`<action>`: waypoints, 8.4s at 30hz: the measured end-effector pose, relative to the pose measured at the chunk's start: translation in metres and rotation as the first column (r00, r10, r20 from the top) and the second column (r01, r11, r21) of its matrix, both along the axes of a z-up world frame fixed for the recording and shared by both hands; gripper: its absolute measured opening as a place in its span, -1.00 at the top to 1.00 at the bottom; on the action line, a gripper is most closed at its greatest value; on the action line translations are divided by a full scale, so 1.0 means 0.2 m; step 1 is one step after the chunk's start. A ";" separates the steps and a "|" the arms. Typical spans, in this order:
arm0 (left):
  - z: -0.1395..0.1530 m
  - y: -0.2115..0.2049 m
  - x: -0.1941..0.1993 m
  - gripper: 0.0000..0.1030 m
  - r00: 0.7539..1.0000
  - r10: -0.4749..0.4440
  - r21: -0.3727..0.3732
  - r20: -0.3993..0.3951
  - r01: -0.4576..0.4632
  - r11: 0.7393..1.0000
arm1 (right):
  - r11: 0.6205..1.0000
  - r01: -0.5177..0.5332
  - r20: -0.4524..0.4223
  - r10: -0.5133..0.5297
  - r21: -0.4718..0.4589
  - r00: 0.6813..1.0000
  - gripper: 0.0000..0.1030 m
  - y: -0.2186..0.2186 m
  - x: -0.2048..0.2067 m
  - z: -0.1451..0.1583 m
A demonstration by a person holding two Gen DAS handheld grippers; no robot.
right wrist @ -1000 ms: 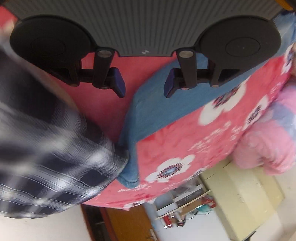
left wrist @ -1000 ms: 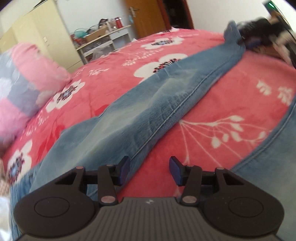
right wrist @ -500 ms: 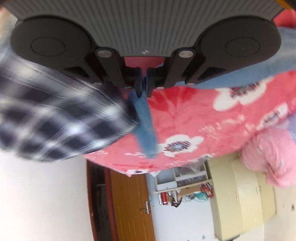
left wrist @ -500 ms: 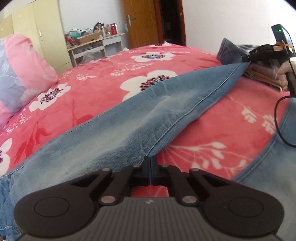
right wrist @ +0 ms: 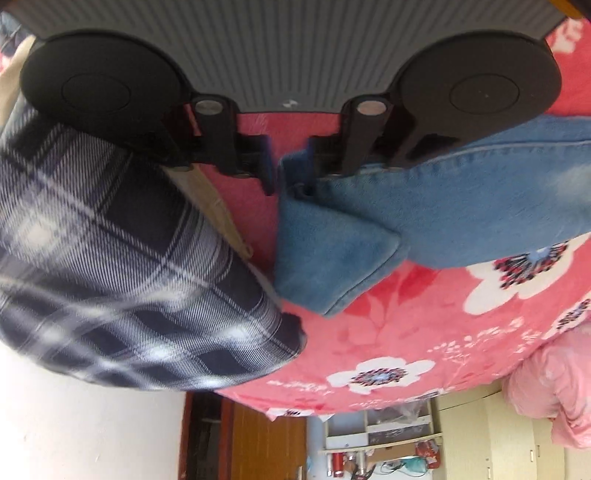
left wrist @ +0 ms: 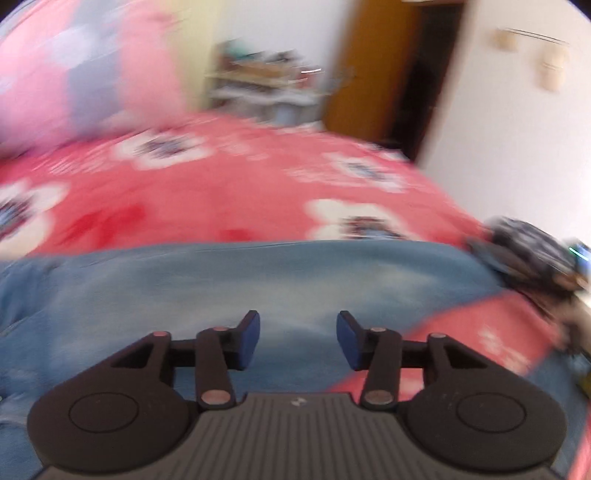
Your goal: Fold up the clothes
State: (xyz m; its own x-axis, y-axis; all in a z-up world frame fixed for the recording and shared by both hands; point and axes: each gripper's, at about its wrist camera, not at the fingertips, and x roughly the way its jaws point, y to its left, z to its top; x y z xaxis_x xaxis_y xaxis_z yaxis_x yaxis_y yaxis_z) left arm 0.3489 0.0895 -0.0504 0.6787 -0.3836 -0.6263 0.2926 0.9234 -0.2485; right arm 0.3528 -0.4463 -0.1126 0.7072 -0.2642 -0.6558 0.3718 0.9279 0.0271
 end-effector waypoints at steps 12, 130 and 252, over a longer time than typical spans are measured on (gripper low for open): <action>0.35 0.32 -0.33 0.08 0.978 0.206 -0.207 0.038 -0.194 0.959 | 0.933 -0.145 0.238 0.066 0.330 0.969 -0.14 0.03 -0.61 0.32; -0.32 0.56 -0.09 0.85 0.904 0.401 -0.558 -0.148 -0.411 0.721 | 0.925 0.186 -0.263 -0.099 0.330 0.960 -0.03 0.19 0.66 0.13; -0.33 1.16 -1.14 0.78 0.773 0.621 -0.709 -0.132 -0.511 0.485 | 0.741 0.062 0.367 -0.401 0.669 0.839 0.96 -0.09 -1.47 0.12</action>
